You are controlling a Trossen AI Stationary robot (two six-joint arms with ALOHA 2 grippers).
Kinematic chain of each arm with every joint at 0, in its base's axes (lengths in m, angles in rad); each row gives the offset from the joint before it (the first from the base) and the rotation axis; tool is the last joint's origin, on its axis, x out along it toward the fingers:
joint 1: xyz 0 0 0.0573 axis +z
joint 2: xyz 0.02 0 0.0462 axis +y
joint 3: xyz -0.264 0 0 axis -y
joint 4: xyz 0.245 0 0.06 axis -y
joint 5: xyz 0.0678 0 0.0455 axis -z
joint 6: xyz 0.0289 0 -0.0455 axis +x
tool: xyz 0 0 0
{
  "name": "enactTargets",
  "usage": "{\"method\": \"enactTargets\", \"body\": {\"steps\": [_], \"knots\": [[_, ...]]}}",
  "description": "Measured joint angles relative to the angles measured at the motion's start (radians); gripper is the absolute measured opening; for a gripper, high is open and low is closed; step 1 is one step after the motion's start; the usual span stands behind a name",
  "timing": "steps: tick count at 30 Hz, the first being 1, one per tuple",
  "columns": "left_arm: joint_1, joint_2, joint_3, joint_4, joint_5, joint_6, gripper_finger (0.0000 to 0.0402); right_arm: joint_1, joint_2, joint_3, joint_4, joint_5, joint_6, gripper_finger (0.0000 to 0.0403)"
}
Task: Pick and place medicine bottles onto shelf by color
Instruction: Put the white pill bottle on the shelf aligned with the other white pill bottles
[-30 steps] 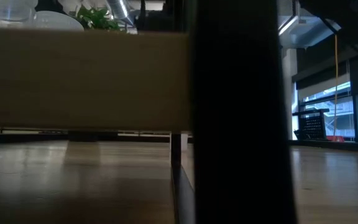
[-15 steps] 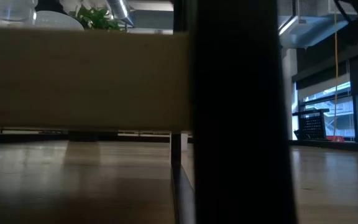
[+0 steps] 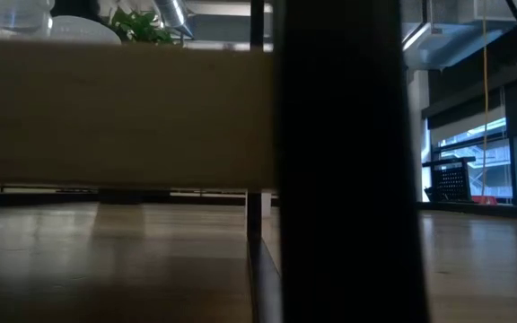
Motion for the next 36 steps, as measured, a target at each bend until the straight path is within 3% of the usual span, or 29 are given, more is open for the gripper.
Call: {"method": "enactTargets", "body": {"steps": [7, 15, 25, 36], "knots": [[0.108, 0.13, -0.009, 0.153, 0.065, 0.091, 0.0225, 0.0, -0.008, 0.0, -0.005, -0.018, -0.078, 0.0265], [0.266, 0.272, -0.009, 0.347, 0.281, 0.094, 0.0225, -0.002, -0.008, 0.0, -0.026, -0.018, -0.116, 0.0265], [0.364, 0.34, -0.009, 0.417, 0.338, 0.094, 0.0225, -0.005, -0.008, 0.0, -0.042, -0.018, -0.101, 0.0265], [0.385, 0.366, -0.009, 0.443, 0.361, 0.094, 0.0225, -0.005, -0.008, 0.0, 0.088, -0.017, -0.102, 0.0265]]}}
